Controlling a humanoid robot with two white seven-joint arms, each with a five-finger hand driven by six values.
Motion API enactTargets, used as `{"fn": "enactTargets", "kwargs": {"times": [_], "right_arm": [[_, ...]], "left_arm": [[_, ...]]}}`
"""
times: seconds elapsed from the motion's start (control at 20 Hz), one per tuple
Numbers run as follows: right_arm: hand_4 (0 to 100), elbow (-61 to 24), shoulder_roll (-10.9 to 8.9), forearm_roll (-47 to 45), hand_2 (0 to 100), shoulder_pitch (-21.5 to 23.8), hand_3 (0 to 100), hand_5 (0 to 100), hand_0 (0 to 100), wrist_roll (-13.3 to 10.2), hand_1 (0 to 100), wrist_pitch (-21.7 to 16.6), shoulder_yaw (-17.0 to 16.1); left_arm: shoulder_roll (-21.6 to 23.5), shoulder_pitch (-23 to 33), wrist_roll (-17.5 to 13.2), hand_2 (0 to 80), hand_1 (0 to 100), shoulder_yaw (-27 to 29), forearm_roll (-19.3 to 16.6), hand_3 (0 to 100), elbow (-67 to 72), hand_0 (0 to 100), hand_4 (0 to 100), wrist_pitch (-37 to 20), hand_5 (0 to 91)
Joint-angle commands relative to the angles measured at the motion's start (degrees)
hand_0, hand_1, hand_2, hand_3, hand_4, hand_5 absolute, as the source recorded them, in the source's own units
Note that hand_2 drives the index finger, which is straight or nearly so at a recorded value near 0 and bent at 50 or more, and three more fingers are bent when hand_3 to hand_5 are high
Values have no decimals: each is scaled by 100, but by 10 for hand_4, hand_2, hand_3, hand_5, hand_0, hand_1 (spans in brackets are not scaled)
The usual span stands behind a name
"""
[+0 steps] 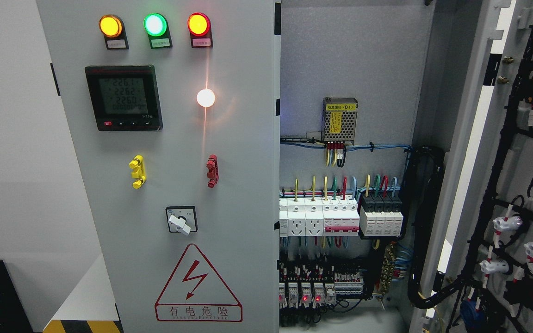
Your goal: Open door with both hands
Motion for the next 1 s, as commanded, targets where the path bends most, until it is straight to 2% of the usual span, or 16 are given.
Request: {"fn": "enactTargets", "kwargs": {"times": [0.0, 0.15, 0.35, 0.55, 0.65, 0.8, 0.95], "right_arm": [[0, -14, -33, -2, 0, 24, 0, 0, 191, -9, 0, -6, -14], [0, -14, -77, -2, 0, 24, 0, 0, 191, -9, 0, -6, -14], [0, -14, -86, -11, 0, 24, 0, 0, 191, -9, 0, -6, -14], [0, -14, -103, -11, 0, 33, 0, 0, 191, -18, 0, -6, -14], [0, -14, -191, -29, 0, 24, 0, 0, 191, -26, 0, -6, -23], [0, -14, -235, -37, 0, 24, 0, 0, 191, -35, 0, -6, -23], [0, -14, -235, -37, 0, 24, 0, 0, 191, -35, 0, -6, -23]], "left_arm": [[205, 1446, -6, 0, 0, 947, -243, 0, 979, 0, 0, -90, 0], [3, 1913, 3, 0, 0, 1106, -338, 0, 1576, 0, 0, -240, 0], [-322, 2344, 3, 0, 0, 1115, -945, 0, 2428, 0, 0, -521, 0], [-805, 2608, 3, 0, 0, 1115, -1007, 0, 3639, 0, 0, -530, 0], [-1104, 2635, -6, 0, 0, 1115, -1007, 0, 4421, 0, 0, -565, 0], [-1613, 2644, -6, 0, 0, 1124, -1007, 0, 5652, 0, 0, -942, 0], [-2088, 2635, -15, 0, 0, 1133, -1016, 0, 6698, 0, 0, -1022, 0]]}}
